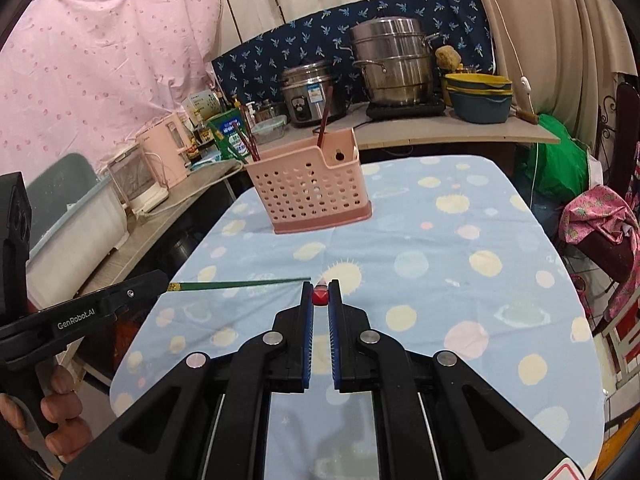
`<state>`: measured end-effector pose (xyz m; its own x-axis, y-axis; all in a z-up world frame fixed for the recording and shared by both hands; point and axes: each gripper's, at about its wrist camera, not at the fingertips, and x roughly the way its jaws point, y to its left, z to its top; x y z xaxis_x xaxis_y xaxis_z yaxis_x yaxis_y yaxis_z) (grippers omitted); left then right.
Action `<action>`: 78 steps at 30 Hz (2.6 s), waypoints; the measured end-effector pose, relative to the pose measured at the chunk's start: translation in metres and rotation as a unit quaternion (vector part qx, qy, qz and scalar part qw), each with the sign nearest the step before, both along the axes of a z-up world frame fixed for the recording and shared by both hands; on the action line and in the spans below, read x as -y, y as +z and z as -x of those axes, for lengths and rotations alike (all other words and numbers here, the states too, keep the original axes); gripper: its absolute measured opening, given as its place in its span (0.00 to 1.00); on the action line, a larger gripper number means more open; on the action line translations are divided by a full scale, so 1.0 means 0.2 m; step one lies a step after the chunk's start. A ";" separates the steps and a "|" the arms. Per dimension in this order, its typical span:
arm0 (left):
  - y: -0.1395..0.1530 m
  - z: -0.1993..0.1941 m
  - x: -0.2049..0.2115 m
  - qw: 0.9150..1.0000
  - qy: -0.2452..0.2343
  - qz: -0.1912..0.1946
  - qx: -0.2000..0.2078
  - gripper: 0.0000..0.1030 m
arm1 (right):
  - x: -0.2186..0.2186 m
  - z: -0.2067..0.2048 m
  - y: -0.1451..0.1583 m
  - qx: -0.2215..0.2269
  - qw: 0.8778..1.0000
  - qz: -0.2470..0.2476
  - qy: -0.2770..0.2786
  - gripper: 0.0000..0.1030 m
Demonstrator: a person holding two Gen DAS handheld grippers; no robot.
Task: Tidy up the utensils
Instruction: 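Lift both chopsticks and lower them upright into the pink caddy, then open both tools and pull them back from the caddy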
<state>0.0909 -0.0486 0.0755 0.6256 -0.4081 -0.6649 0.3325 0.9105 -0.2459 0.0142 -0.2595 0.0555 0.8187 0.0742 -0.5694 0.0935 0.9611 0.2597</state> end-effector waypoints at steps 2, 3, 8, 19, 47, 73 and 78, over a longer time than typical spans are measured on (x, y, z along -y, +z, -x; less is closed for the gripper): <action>0.05 -0.04 0.00 1.000 0.003 0.004 0.008 0.07 | 0.02 -0.03 0.05 0.011 1.000 -0.002 -0.001 0.07; 0.07 -0.06 0.00 1.000 0.006 0.006 0.012 0.07 | 0.03 -0.05 0.07 0.016 1.000 -0.003 -0.002 0.07; 0.15 -0.17 -0.01 1.000 0.012 0.012 0.021 0.07 | 0.07 -0.15 0.16 0.030 0.999 -0.012 -0.001 0.07; 0.37 -0.40 0.00 0.998 0.026 0.012 0.058 0.07 | 0.17 -0.44 0.40 0.065 0.997 -0.032 0.007 0.07; 0.83 -1.15 0.11 0.981 0.089 0.030 0.168 0.07 | 0.33 -1.30 0.65 0.113 0.990 -0.079 -0.024 0.07; 0.38 -1.30 0.22 0.994 0.070 0.004 0.087 0.07 | 0.24 -1.45 0.26 0.024 0.998 -0.052 -0.001 0.10; 0.37 -1.27 0.21 0.993 0.074 0.003 0.088 0.34 | 0.23 -1.39 0.27 0.029 0.999 -0.040 0.001 0.22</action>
